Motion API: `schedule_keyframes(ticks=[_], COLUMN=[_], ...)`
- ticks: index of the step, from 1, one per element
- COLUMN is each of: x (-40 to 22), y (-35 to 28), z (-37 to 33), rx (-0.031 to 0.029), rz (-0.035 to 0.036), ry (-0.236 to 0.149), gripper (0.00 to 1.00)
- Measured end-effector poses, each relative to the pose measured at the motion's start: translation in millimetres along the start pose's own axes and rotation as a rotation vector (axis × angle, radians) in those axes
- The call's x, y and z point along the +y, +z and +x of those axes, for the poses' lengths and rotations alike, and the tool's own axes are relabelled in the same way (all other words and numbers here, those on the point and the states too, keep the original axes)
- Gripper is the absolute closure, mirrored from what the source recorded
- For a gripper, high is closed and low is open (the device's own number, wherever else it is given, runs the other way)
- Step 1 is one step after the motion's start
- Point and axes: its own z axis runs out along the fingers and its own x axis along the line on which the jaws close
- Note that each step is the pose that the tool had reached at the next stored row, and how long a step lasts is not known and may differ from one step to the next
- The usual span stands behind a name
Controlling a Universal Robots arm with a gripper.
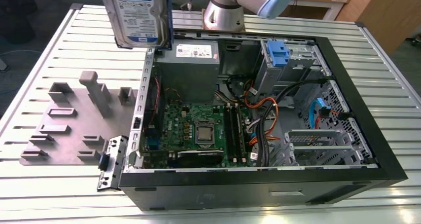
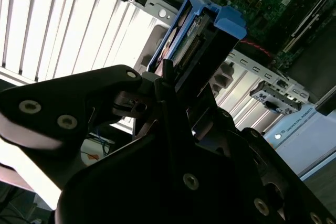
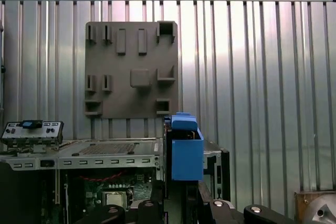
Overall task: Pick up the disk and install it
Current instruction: 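Pick up the disk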
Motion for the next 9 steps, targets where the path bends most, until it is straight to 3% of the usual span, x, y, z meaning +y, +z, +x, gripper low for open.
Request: schedule_keyframes(ticks=[9], x=[-34.2], y=[-0.4], z=[-1.2], rx=[-0.0001], rz=[0.0001], ry=[0.0], gripper=[0.65])
